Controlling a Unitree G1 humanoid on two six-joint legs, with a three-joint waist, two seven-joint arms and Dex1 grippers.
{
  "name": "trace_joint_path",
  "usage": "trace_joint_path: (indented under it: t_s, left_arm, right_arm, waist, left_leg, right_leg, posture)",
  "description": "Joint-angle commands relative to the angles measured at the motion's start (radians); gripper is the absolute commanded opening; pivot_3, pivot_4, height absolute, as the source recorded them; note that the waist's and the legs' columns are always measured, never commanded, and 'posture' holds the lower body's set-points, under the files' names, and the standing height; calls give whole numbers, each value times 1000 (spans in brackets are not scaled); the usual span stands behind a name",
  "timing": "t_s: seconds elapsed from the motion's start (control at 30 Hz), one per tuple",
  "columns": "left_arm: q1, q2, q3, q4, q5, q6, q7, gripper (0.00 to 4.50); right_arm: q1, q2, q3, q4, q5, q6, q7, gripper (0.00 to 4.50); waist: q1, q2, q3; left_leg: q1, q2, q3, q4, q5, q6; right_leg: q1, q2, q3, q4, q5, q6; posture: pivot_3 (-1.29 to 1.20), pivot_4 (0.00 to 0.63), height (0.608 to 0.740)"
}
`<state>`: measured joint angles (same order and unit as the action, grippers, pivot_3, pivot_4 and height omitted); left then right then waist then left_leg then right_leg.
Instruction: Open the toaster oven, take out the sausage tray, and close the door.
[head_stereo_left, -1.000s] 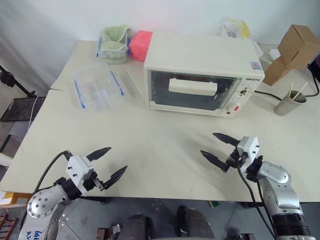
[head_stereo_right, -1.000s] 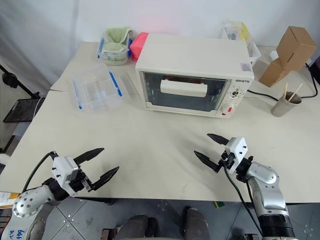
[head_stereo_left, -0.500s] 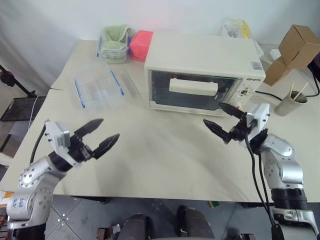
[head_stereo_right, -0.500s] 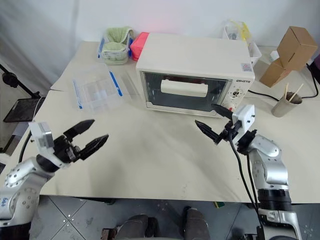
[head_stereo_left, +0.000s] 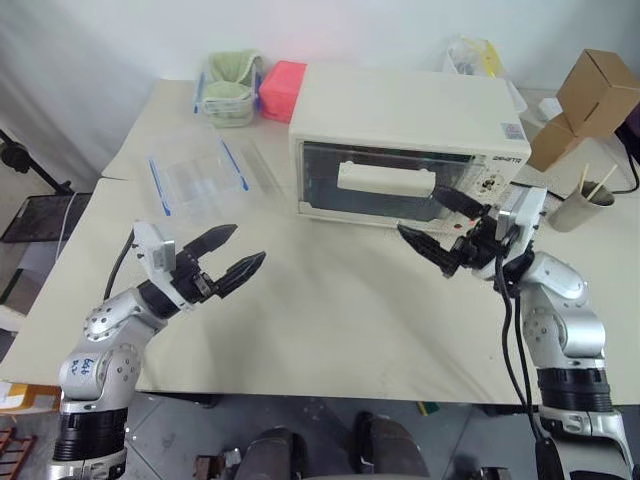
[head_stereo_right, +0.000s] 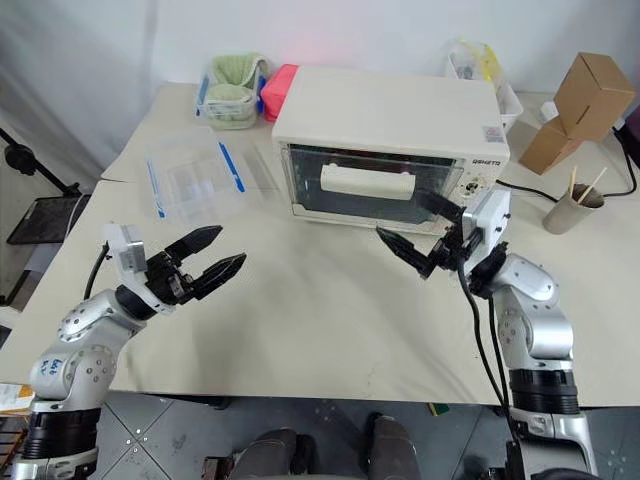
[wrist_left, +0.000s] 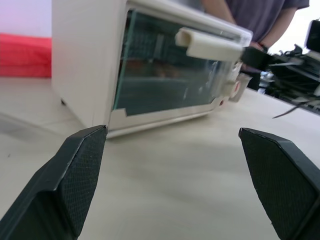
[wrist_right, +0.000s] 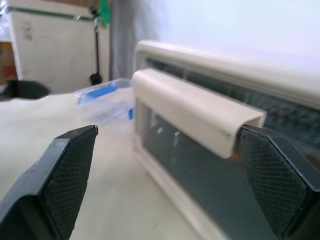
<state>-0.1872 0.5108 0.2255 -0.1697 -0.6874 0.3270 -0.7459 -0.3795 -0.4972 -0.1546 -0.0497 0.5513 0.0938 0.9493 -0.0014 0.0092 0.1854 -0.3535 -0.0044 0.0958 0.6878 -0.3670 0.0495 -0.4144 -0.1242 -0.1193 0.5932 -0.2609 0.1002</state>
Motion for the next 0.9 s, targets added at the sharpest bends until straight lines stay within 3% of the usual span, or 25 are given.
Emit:
trace_joint_path:
  t_s: [0.03,0.27,0.37,0.6,0.77,0.8,0.9]
  left_arm:
    - [-29,-15,-4,5,0,-2,-9,4477]
    - [-150,-54,27,96,-32,17,0,4477]
    - [-227,-61,17,212,89,-89,48,3960]
    - [-481,-175,-50,508,178,-183,28,1793]
    - [-563,-229,-85,613,205,-209,-38,212]
    - [-575,-235,-84,634,210,-218,-39,16]
    - [-617,-259,-86,711,234,-248,-39,16]
  right_arm:
    - [33,-29,16,-97,7,4,35,4500]
    - [177,-80,50,-200,-70,-64,74,4500]
    - [206,-81,55,-200,-100,-101,75,4500]
    - [170,-74,49,-160,-120,-132,61,4500]
    - [169,-74,46,-154,-135,-146,51,4500]
    - [172,-75,45,-155,-137,-149,50,4500]
    - [203,-77,42,-170,-150,-158,41,4500]
  waist:
    - [0,0,0]
    - [1,0,0]
    - [1,0,0]
    - [5,-1,0]
    - [1,-1,1]
    - [2,-1,1]
    - [4,-1,1]
  left_leg:
    - [0,0,0,0,0,0]
    - [0,1,0,0,0,0]
    - [0,0,1,0,0,0]
    - [-1,1,2,3,0,0]
    - [-1,2,2,3,0,0]
    - [-1,3,2,3,0,0]
    - [-1,3,2,5,0,0]
  right_leg:
    - [0,0,0,0,0,0]
    - [0,-1,0,0,0,0]
    - [0,1,-1,0,0,0]
    - [0,5,-1,0,0,1]
    - [0,7,-2,0,0,1]
    - [0,8,-2,-1,0,1]
    - [0,8,-2,0,0,1]
  posture:
    - [0,150,740]
    - [0,150,740]
    - [0,150,740]
    - [0,150,740]
    - [0,150,740]
    - [0,150,740]
    - [0,150,740]
